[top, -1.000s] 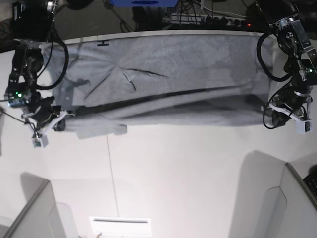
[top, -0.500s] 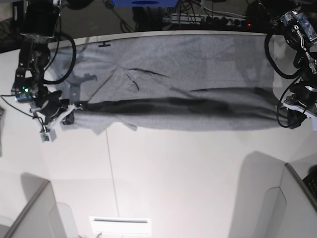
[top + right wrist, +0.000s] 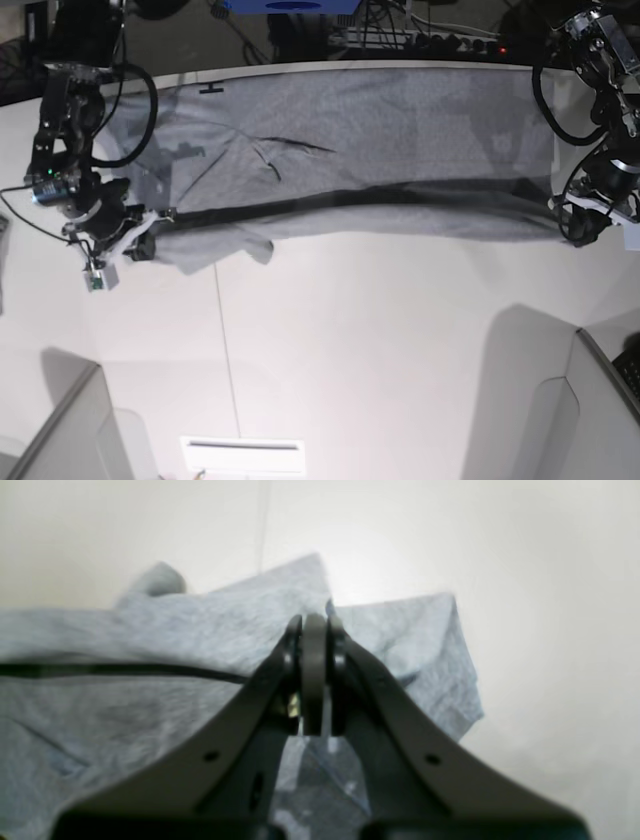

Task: Fold the T-shirt properly
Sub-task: 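Lift the hem with both grippers and fold it toward the collar, then lay the hem down along the folded edge and open both grippers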

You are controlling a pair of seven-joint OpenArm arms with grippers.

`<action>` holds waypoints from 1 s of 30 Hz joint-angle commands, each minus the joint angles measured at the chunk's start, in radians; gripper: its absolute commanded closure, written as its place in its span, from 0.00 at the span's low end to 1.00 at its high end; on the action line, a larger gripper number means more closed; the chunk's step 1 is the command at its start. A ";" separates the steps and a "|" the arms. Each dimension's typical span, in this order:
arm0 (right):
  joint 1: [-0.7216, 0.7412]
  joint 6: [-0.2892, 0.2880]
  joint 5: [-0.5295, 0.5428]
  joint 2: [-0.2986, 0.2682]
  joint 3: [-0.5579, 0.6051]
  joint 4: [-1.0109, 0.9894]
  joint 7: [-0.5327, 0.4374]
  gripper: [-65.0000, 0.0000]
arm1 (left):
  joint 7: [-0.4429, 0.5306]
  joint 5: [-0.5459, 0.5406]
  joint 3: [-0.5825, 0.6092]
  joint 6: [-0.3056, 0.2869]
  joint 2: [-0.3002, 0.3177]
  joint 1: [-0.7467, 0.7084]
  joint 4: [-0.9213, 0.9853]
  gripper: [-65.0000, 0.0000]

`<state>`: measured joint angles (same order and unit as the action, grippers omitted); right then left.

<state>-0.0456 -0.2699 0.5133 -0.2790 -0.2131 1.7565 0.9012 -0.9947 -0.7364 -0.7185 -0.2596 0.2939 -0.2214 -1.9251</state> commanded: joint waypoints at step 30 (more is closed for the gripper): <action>-0.271 -0.001 0.006 0.054 -0.196 0.250 0.082 1.00 | 0.023 -0.125 -0.008 0.004 0.047 -0.141 -0.061 1.00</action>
<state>-0.3141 -0.2699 0.5087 -0.2188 -0.4057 1.9862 0.9955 -0.9897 -0.8467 -0.7200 -0.2588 0.3260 -0.3630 -1.9682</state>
